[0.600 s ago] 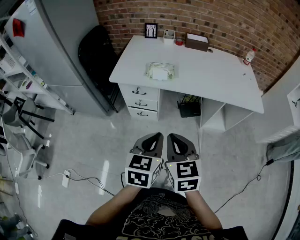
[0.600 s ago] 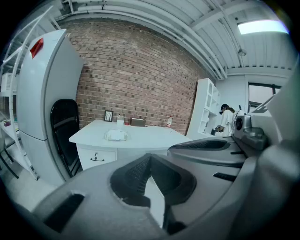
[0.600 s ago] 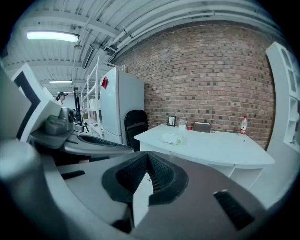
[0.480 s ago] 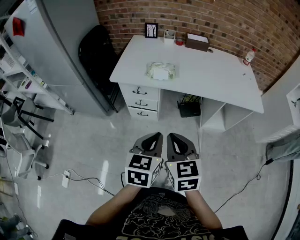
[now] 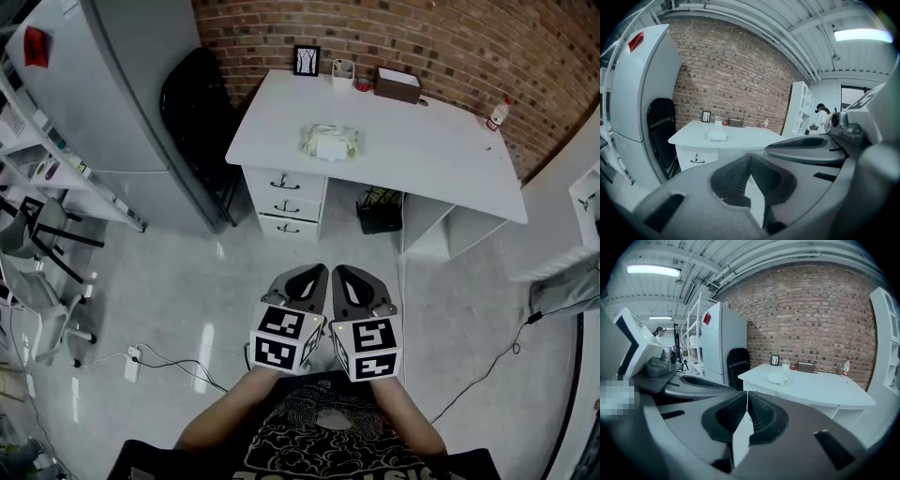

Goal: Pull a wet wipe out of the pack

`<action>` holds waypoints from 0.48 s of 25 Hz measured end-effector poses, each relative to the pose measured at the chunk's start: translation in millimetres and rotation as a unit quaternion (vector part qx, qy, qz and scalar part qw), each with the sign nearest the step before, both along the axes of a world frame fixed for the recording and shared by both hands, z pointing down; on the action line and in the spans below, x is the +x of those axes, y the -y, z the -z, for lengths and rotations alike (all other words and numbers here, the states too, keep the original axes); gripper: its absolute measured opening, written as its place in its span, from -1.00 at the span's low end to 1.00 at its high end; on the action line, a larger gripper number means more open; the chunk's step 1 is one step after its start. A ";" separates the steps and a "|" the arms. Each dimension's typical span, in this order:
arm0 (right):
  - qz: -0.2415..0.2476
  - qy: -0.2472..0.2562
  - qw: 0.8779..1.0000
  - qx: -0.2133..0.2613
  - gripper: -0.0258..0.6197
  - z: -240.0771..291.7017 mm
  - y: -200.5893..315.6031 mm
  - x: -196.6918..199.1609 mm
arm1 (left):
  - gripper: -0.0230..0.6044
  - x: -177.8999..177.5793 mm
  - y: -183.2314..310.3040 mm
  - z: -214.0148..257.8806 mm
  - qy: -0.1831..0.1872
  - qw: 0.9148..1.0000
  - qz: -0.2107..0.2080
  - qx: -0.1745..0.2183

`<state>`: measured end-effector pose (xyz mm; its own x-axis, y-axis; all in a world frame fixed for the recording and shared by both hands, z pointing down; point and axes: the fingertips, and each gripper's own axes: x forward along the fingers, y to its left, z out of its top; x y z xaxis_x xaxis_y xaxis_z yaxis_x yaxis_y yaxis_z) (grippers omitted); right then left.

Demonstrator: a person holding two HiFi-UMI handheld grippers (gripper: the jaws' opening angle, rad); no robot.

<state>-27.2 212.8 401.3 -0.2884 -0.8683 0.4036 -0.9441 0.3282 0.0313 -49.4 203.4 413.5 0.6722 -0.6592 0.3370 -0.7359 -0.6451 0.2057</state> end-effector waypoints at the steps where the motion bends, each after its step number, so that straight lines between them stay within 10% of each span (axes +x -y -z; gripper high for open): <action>1: 0.000 0.000 1.000 -0.001 -0.86 -0.4 1.1 -3.0 | -0.89 -2.6 1.5 0.1 -0.002 1.000 -0.002 0.001; 12: -0.012 0.002 1.000 -0.012 -0.86 -13.0 29.6 -6.2 | -0.89 -2.6 26.1 -2.9 -0.007 1.000 -0.024 0.011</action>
<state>-33.5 183.2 414.3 -0.2701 -0.8646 0.4236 -0.9516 0.3067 0.0194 -51.9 177.3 416.4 0.7075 -0.6333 0.3137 -0.7013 -0.6840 0.2008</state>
